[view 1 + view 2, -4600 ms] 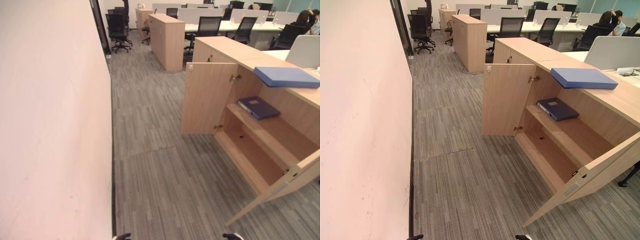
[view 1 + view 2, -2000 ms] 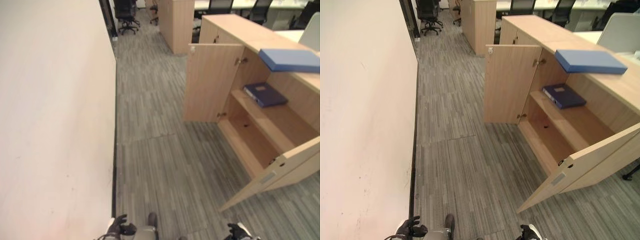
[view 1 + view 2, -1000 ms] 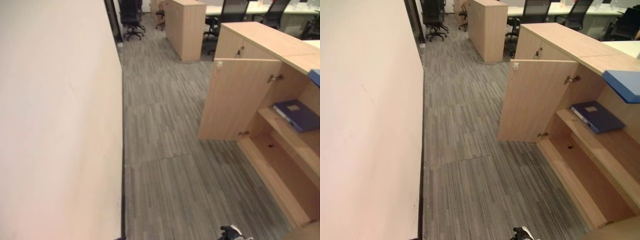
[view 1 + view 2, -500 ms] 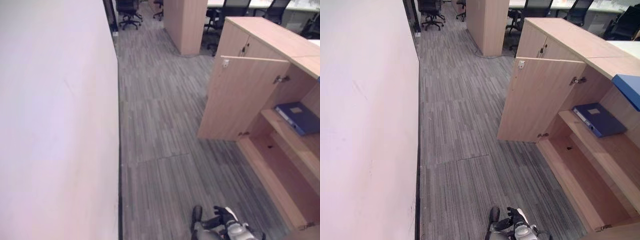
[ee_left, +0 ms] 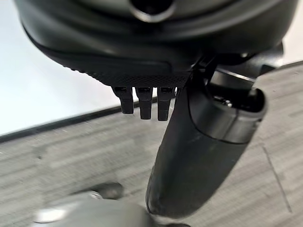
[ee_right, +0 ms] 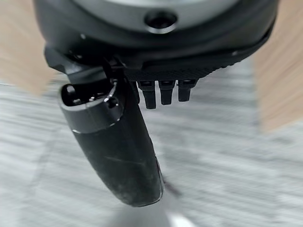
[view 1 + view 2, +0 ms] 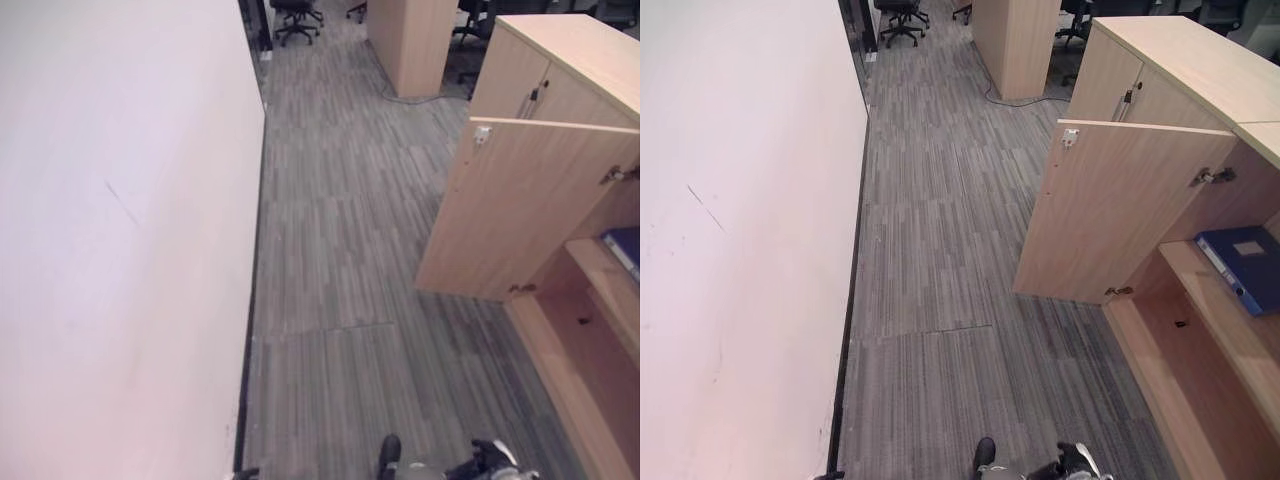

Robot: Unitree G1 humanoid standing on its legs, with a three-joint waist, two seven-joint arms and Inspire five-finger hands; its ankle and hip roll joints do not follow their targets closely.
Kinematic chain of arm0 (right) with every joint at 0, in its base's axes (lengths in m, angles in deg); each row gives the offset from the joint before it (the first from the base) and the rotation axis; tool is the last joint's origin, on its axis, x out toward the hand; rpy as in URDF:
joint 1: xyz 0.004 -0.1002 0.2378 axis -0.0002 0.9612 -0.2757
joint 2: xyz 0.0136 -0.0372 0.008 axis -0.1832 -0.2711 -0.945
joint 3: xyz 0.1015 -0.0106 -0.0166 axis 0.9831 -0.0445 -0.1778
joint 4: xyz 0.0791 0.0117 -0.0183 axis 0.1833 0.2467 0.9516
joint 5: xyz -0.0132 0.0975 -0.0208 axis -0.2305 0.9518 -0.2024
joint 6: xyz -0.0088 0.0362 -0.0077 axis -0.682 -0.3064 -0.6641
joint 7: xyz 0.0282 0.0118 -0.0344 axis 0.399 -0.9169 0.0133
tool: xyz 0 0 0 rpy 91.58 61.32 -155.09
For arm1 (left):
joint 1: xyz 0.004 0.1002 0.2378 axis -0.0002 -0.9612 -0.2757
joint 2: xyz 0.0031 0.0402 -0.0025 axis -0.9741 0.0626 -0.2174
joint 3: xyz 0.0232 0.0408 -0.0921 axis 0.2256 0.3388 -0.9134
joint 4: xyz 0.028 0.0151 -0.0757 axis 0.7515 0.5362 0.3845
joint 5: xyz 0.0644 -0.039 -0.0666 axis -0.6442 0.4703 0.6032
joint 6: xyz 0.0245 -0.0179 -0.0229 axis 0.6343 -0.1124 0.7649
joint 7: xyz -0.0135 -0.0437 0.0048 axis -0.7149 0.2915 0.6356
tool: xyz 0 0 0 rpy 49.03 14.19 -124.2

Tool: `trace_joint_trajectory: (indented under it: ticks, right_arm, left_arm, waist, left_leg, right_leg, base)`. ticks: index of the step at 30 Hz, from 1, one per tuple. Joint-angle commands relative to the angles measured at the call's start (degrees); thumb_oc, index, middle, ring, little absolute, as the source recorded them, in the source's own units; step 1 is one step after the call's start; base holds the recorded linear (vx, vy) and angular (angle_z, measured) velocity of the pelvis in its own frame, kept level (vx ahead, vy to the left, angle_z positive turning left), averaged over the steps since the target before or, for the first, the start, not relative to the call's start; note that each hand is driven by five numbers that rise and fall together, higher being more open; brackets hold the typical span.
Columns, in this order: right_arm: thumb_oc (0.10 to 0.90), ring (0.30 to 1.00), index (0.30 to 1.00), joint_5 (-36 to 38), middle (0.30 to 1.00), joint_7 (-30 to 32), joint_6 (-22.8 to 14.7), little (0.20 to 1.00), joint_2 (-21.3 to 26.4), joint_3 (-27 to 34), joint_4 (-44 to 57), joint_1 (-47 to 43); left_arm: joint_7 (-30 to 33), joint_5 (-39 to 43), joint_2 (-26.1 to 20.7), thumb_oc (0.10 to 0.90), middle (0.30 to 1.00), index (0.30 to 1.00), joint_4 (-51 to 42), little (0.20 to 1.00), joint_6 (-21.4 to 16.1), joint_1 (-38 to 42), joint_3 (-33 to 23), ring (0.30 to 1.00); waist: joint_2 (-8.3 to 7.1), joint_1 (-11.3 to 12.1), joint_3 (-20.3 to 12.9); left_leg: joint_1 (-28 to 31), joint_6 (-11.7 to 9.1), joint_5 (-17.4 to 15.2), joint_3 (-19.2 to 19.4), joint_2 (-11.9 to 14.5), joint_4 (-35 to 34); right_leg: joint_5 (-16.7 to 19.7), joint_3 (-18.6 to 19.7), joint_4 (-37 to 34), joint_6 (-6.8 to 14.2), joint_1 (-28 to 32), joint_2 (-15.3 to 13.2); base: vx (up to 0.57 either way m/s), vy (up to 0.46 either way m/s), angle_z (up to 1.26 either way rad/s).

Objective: Put the empty folder in the office cabinet

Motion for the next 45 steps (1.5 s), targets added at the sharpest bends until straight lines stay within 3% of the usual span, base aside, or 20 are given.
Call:
trace_joint_trajectory:
  ticks: [1, 2, 4, 6, 7, 8, 9, 10, 11, 13, 15, 17, 19, 21, 23, 30, 38, 42, 44, 45]
  right_arm:
    - [0.8, 0.9, 0.9, 0.9, 0.9, 1.3, -0.6, 0.9, 0.7, -1.1, -1.5, -0.2]
    - [0.8, 0.9, 0.9, 1.6, 0.9, 1.3, -0.7, 0.9, 0.7, -0.8, -1.9, 0.1]
    - [0.8, 0.9, 0.9, 2.0, 0.9, 1.3, -0.8, 0.9, 0.6, -0.8, -1.9, 0.4]
    - [0.8, 0.9, 0.9, 2.5, 0.9, 1.0, -0.8, 0.9, 0.5, -0.5, -2.1, 0.8]
    - [0.8, 0.9, 0.9, 2.6, 0.9, 1.0, -0.7, 0.9, 0.5, -0.5, -2.2, 0.8]
    - [0.8, 0.9, 0.9, 2.5, 0.9, 1.1, -0.5, 0.9, 0.7, -0.9, -2.3, 0.5]
    - [0.8, 0.9, 0.9, 2.4, 0.9, 1.4, -0.3, 0.9, 1.2, -1.0, -2.6, 0.0]
    - [0.8, 0.9, 0.9, 2.6, 0.9, 1.5, -0.2, 0.9, 1.7, -0.8, -2.3, -0.7]
    - [0.8, 0.9, 0.9, 2.6, 0.9, 1.5, -0.2, 0.9, 1.7, -0.8, -2.3, -0.7]
    - [0.8, 0.9, 0.9, 2.6, 0.9, 1.5, -0.5, 0.9, 2.1, -0.8, -1.9, -0.8]
    - [0.8, 0.9, 0.9, 2.6, 0.9, 1.5, -0.6, 0.9, 2.3, -1.1, -1.7, -1.0]
    - [0.8, 0.9, 0.9, 2.1, 0.9, 1.6, -0.9, 0.9, 2.4, -1.4, -1.5, -0.9]
    - [0.8, 0.9, 0.9, 2.0, 0.9, 1.6, -0.9, 0.9, 2.3, -1.3, -1.5, -0.7]
    - [0.8, 0.9, 0.9, 0.7, 0.9, 1.2, -0.8, 0.9, 1.9, -1.9, -2.2, -0.4]
    - [0.8, 0.9, 0.9, 0.2, 0.9, 0.9, -0.8, 0.9, 1.6, -2.0, -2.4, -0.2]
    - [0.8, 0.9, 0.9, -1.1, 0.9, 0.4, -0.7, 0.9, 0.0, -2.2, -3.0, 1.9]
    - [0.8, 0.9, 0.9, -1.8, 0.9, -0.2, -0.6, 0.9, -1.2, -1.8, -2.3, 1.3]
    - [0.8, 0.9, 0.9, -1.4, 0.9, -0.5, -0.8, 0.9, -1.4, -1.2, -1.1, 0.7]
    - [0.8, 0.9, 0.9, -1.2, 0.9, -0.4, -0.8, 0.9, -1.3, -1.2, -0.3, 0.2]
    - [0.8, 0.9, 0.9, -0.9, 0.9, -0.1, -1.1, 0.9, -1.3, -1.1, 0.4, 0.1]
  left_arm:
    - [1.2, -0.4, -2.5, 0.8, 0.9, 0.9, -2.7, 0.9, -1.0, 0.6, 0.4, 0.9]
    - [1.1, -0.2, -2.8, 0.8, 0.9, 0.9, -3.0, 0.9, -0.9, 0.7, 0.4, 0.9]
    - [1.1, -0.3, -2.9, 0.8, 0.9, 0.9, -2.8, 0.9, -0.8, 0.6, 0.2, 0.9]
    - [0.8, -0.1, -3.0, 0.8, 0.9, 0.9, -2.5, 0.9, -0.5, 0.2, -0.3, 0.9]
    - [0.7, -0.2, -3.1, 0.8, 0.9, 0.9, -2.6, 0.9, -0.3, -0.1, -0.5, 0.9]
    - [0.9, 0.0, -3.7, 0.8, 0.9, 0.9, -3.4, 0.9, -0.2, -0.3, -0.9, 0.9]
    - [1.1, 0.4, -4.0, 0.8, 0.9, 0.9, -4.3, 0.9, -0.3, -0.4, -1.1, 0.9]
    - [1.1, 0.7, -4.1, 0.8, 0.9, 0.9, -5.2, 0.9, -0.5, -0.5, -0.9, 0.9]
    - [1.1, 0.7, -4.1, 0.8, 0.9, 0.9, -5.2, 0.9, -0.5, -0.6, -0.9, 0.9]
    - [1.2, 1.0, -4.3, 0.8, 0.9, 0.9, -5.2, 0.9, -0.9, -0.9, -0.9, 0.9]
    - [1.1, 1.7, -4.3, 0.8, 0.9, 0.9, -5.2, 0.9, -1.1, -1.4, -0.8, 0.9]
    - [1.3, 2.6, -4.0, 0.8, 0.9, 0.9, -4.8, 0.9, -1.4, -2.3, -1.3, 0.9]
    - [1.3, 2.8, -3.8, 0.8, 0.9, 0.9, -4.3, 0.9, -1.4, -2.6, -1.6, 0.9]
    - [1.1, 2.3, -3.1, 0.8, 0.9, 0.9, -1.9, 0.9, -1.2, -3.2, -2.1, 0.9]
    - [1.0, 1.9, -2.9, 0.8, 0.9, 0.9, -1.0, 0.9, -1.4, -3.3, -2.1, 0.9]
    - [1.3, 0.4, -3.1, 0.8, 0.9, 0.9, -0.8, 0.9, -1.8, -2.6, -1.6, 0.9]
    - [1.8, -0.8, -3.2, 0.8, 0.9, 0.9, -2.1, 0.9, -2.2, -2.1, -1.2, 0.9]
    - [1.2, -2.4, -3.2, 0.8, 0.9, 0.9, -1.3, 0.9, -1.8, -1.7, -0.5, 0.9]
    - [1.0, -2.8, -3.3, 0.8, 0.9, 0.9, -1.0, 0.9, -1.6, -1.5, -0.3, 0.9]
    - [0.9, -3.3, -3.4, 0.8, 0.9, 0.9, -0.7, 0.9, -1.3, -1.5, -0.3, 0.9]
  waist:
    - [-0.49, 0.1, 0.1]
    - [-0.71, 0.1, 0.0]
    - [-0.8, 0.0, -0.2]
    - [-0.89, 0.1, -0.5]
    - [-1.56, 0.2, -0.4]
    - [-3.43, 0.9, 0.4]
    - [-4.48, 2.2, 1.7]
    - [-5.46, 3.7, 2.6]
    - [-5.4, 3.7, 2.6]
    - [-5.5, 4.7, 3.1]
    - [-5.11, 5.7, 3.2]
    - [-3.82, 7.2, 3.3]
    - [-3.47, 7.7, 3.6]
    - [-2.43, 9.1, 3.1]
    - [-2.12, 9.1, 2.7]
    - [-2.88, 8.2, 0.2]
    - [-3.03, 7.9, -1.9]
    - [-2.45, 6.6, -2.4]
    - [-1.99, 6.3, -1.9]
    - [-1.1, 6.2, -1.3]
  left_leg:
    - [0.5, -1.7, 6.6, 3.0, 5.7, 1.4]
    - [-0.2, -2.0, 9.5, 3.2, 6.7, 4.3]
    - [-0.1, -2.1, 10.9, 3.5, 7.4, 5.4]
    - [-0.9, -2.6, 14.9, 5.3, 9.0, 11.7]
    - [-3.0, -2.4, 16.7, 5.9, 9.3, 17.6]
    - [-7.8, -0.8, 18.5, 7.2, 9.6, 27.5]
    - [-12.0, 0.8, 16.2, 9.6, 10.4, 32.1]
    - [-18.0, 2.0, 11.4, 9.9, 8.0, 32.3]
    - [-18.0, 2.1, 11.3, 9.9, 8.1, 32.4]
    - [-22.5, 1.3, 10.2, 9.9, 6.6, 26.5]
    - [-24.7, 0.3, 11.6, 8.6, 5.1, 18.5]
    - [-27.1, -1.7, 17.4, 4.2, 3.4, 6.4]
    - [-27.1, -2.0, 19.5, 2.0, 2.7, 3.6]
    - [-26.0, -2.5, 20.5, -5.0, 0.7, -1.9]
    - [-24.4, -2.6, 20.8, -6.1, 0.9, -3.1]
    - [-21.4, -1.5, 18.6, -4.5, -0.2, -3.1]
    - [-17.0, 2.1, 14.2, 2.1, -2.3, -4.5]
    - [-13.9, 3.6, 11.9, 4.5, -3.9, -5.3]
    - [-12.3, 4.4, 11.1, 5.9, -4.4, -5.7]
    - [-10.5, 4.9, 10.3, 7.9, -4.2, -6.4]
  right_leg:
    - [1.5, 5.6, 0.3, 4.1, -1.8, -0.9]
    - [0.5, 6.1, 0.7, 3.3, -0.9, 0.2]
    - [-0.2, 6.1, 0.8, 2.8, -0.4, 0.9]
    - [-2.2, 6.4, 0.6, 1.5, 1.8, 2.7]
    - [-2.8, 6.8, 0.0, 0.8, 3.2, 3.2]
    - [-3.7, 7.6, -1.5, -0.7, 6.0, 3.6]
    - [-4.2, 8.5, -2.1, -1.4, 8.4, 3.5]
    - [-4.6, 10.0, -3.1, -1.0, 10.6, 2.8]
    - [-4.6, 10.0, -3.1, -1.0, 10.6, 2.8]
    - [-5.1, 11.4, -3.8, -0.4, 12.2, 2.2]
    - [-5.7, 12.7, -4.3, 0.0, 14.0, 2.1]
    - [-6.7, 14.5, -5.5, 0.3, 17.1, 3.2]
    - [-6.9, 15.6, -5.9, 0.4, 18.6, 3.5]
    - [-7.5, 18.7, -6.0, 0.6, 19.9, 4.8]
    - [-7.6, 19.6, -6.6, 0.9, 20.4, 5.1]
    - [-7.0, 23.0, -9.1, 3.3, 21.6, 2.4]
    - [-5.3, 23.7, -6.2, 7.6, 19.8, -3.2]
    - [-2.6, 23.3, 1.4, 9.4, 16.4, -5.6]
    - [0.8, 21.6, 7.6, 9.2, 13.4, -7.1]
    - [1.8, 15.3, 12.7, 7.2, 11.4, -9.4]
  base:
    - [0.2, -0.199, -0.03]
    - [0.28, -0.266, -0.11]
    - [0.2, -0.174, -0.11]
    - [0.21, -0.198, -0.13]
    - [0.26, -0.36, -0.13]
    - [0.26, -0.408, -0.07]
    - [0.26, -0.347, -0.53]
    - [0.14, -0.144, -0.68]
    - [0.12, -0.012, -0.64]
    - [0.1, 0.067, -0.34]
    - [0.14, 0.104, -0.5]
    - [0.26, 0.13, -0.62]
    - [0.18, 0.078, -0.39]
    - [0.19, 0.082, -0.53]
    - [0.15, 0.095, -1.03]
    - [0.15, 0.145, -0.49]
    - [0.11, 0.187, -0.54]
    - [0.08, 0.145, -0.25]
    - [0.08, 0.186, -0.44]
    - [0.07, 0.17, -0.43]
